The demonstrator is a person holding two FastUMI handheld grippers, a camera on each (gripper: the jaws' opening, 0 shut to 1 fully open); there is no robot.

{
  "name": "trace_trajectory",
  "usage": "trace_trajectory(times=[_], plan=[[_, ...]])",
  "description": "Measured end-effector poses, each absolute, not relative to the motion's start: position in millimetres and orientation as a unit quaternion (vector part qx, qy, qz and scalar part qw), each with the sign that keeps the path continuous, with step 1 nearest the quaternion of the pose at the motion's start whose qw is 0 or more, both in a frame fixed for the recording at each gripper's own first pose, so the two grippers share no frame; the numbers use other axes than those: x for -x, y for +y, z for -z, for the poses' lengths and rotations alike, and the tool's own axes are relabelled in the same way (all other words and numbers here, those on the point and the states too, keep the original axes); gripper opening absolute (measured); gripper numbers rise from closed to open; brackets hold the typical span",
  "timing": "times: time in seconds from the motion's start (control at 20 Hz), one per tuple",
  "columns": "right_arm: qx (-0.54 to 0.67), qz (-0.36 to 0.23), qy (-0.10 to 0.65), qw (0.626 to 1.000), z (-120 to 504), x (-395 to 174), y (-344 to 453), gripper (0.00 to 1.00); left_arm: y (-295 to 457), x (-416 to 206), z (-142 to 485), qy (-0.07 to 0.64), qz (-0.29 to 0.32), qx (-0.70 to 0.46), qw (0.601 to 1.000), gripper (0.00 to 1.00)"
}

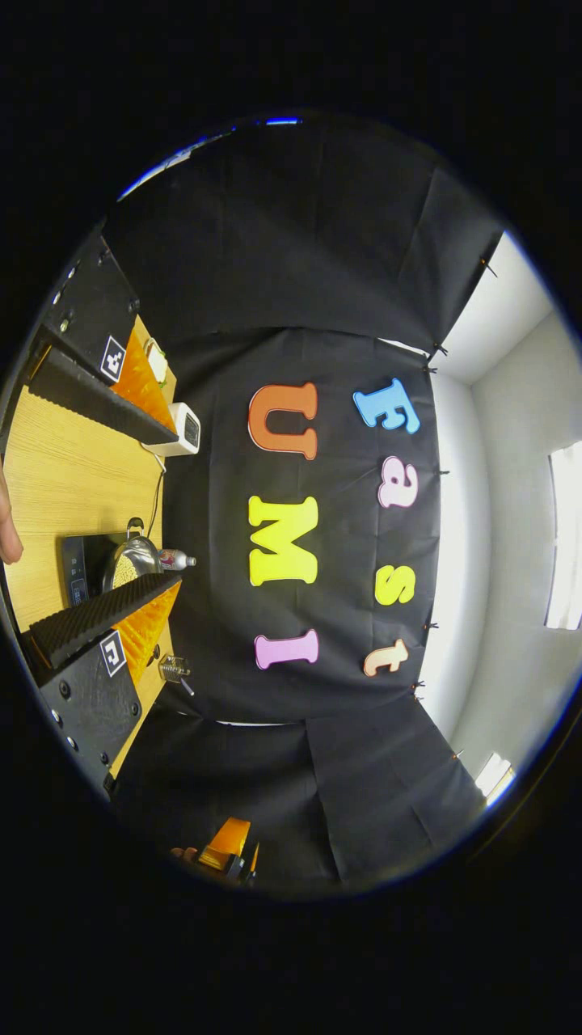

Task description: First push the handle of the pot to place it horizontally, then grasp the pot with both hands and set it on the induction cooktop.

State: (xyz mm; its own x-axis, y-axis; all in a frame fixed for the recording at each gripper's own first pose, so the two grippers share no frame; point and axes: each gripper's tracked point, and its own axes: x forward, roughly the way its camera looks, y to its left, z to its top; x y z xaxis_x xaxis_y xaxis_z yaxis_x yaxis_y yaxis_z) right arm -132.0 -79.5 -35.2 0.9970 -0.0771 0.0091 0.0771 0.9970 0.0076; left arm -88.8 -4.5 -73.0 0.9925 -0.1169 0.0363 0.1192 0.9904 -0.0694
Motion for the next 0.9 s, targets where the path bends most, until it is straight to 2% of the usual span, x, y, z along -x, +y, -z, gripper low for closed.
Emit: trace_trajectory(times=[0.3, 0.35, 0.4, 0.45, 0.55, 0.6, 0.7, 0.75, 0.8, 0.85, 0.9], plan=[[-0.006, 0.037, 0.005, 0.999, 45, 127, -83, 0.97, -6, 87, 73, -0.021, 0.056, 0.034, 0.998, 0.95], [-0.008, 0.035, 0.006, 0.999, 46, 126, -83, 0.97, -5, 86, 75, -0.018, 0.055, 0.033, 0.998, 0.84], [-0.007, 0.032, 0.006, 0.999, 47, 126, -82, 0.97, -5, 86, 76, -0.018, 0.055, 0.034, 0.998, 0.84], [-0.006, 0.031, 0.006, 0.999, 48, 127, -83, 0.97, -7, 86, 75, -0.020, 0.057, 0.035, 0.998, 0.95], [-0.008, 0.028, 0.004, 1.000, 47, 128, -82, 0.97, -8, 87, 74, -0.021, 0.060, 0.037, 0.997, 0.95], [-0.008, 0.027, 0.004, 1.000, 47, 128, -82, 0.97, -9, 87, 74, -0.021, 0.062, 0.037, 0.997, 0.84], [-0.010, 0.025, 0.003, 1.000, 48, 128, -82, 0.96, -10, 88, 73, -0.023, 0.064, 0.037, 0.997, 0.84], [-0.010, 0.024, 0.003, 1.000, 49, 128, -82, 0.99, -9, 87, 72, -0.024, 0.064, 0.037, 0.997, 0.95], [-0.011, 0.022, 0.003, 1.000, 50, 128, -82, 0.96, -11, 87, 73, -0.025, 0.065, 0.037, 0.997, 0.95], [-0.011, 0.022, 0.004, 1.000, 51, 127, -83, 0.96, -12, 87, 72, -0.025, 0.066, 0.036, 0.997, 0.84], [-0.011, 0.022, 0.005, 1.000, 52, 127, -83, 0.96, -11, 88, 72, -0.025, 0.067, 0.036, 0.997, 0.95]])
